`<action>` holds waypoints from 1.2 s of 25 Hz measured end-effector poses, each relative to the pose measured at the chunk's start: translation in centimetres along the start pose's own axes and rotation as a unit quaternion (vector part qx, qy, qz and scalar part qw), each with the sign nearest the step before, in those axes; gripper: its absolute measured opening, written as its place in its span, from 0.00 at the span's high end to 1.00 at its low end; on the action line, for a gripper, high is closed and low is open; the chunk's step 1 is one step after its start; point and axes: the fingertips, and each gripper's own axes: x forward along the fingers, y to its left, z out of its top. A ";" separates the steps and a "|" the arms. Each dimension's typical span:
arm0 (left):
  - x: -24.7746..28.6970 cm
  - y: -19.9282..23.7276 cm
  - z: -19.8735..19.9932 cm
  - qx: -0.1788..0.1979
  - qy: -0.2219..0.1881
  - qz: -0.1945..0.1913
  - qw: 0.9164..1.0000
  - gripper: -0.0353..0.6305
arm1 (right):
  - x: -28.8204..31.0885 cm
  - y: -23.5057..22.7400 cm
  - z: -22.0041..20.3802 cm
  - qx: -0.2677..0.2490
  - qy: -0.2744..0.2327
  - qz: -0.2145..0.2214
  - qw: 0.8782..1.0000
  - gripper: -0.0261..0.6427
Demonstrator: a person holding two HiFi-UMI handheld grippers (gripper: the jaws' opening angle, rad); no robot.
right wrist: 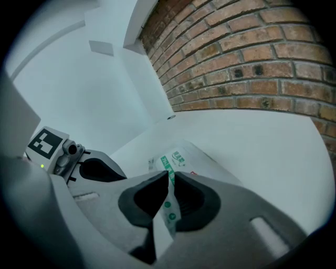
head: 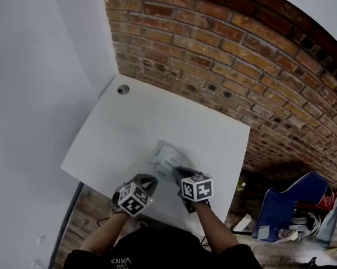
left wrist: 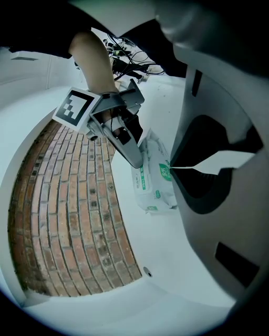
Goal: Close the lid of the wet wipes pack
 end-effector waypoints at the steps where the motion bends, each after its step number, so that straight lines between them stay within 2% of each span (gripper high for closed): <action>1: 0.0 0.0 0.0 0.000 -0.001 -0.001 1.000 0.94 | 0.0 0.0 0.1 -0.004 0.000 -0.006 1.000 0.92; 3: -0.1 -0.1 0.0 0.000 -0.002 -0.003 1.000 0.94 | 0.0 0.0 0.4 -0.013 -0.002 -0.017 1.000 0.96; 13: -0.7 0.8 0.1 -0.003 -0.008 0.001 1.000 0.94 | 1.6 0.6 1.2 -0.058 0.018 -0.036 0.998 0.96; 30: -0.3 1.4 0.3 -0.002 -0.014 -0.008 1.000 0.94 | 2.3 0.5 0.8 -0.074 0.046 -0.053 0.995 0.96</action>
